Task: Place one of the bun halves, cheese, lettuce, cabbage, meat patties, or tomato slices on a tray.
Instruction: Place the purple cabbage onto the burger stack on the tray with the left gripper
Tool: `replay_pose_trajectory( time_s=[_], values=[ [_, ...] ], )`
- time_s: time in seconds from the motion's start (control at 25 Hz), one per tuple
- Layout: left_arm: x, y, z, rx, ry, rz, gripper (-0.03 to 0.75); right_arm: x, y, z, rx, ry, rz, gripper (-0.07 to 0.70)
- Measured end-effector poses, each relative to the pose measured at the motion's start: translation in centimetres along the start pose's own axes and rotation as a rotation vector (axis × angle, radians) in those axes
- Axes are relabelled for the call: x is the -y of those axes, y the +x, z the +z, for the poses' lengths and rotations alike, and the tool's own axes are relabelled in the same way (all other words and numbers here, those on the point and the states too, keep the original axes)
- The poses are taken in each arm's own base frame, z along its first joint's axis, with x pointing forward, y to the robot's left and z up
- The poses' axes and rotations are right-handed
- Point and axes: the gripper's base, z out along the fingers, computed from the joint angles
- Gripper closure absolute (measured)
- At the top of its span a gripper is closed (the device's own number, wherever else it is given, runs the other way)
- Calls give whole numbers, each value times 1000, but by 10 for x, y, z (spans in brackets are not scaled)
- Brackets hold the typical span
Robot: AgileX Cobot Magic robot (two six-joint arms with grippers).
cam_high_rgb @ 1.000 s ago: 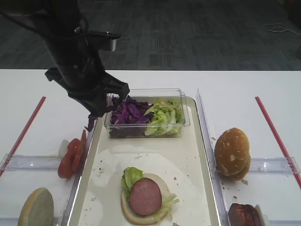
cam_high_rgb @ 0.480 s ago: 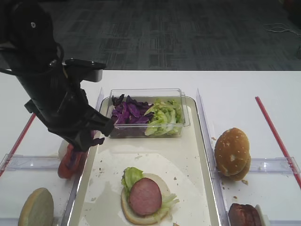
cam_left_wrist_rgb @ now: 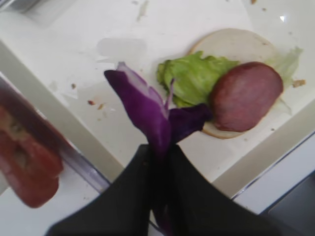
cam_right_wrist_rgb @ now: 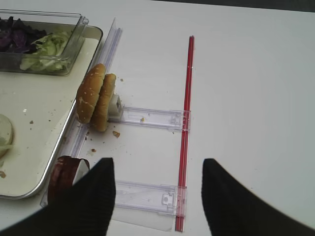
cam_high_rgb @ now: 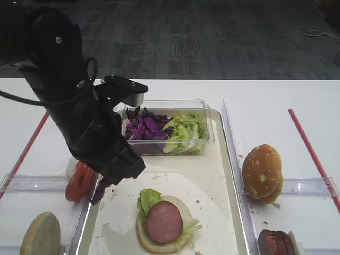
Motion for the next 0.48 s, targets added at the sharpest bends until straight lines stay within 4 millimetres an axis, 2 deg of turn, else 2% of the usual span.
replay_pose_trajectory(
  time_s=[0.2,0.48],
  values=[
    [12,-2,0,22,79,121,644,0,0,0,0,0,0,226],
    [18,-3,0,48,138,280,644,0,0,0,0,0,0,226]
  ],
)
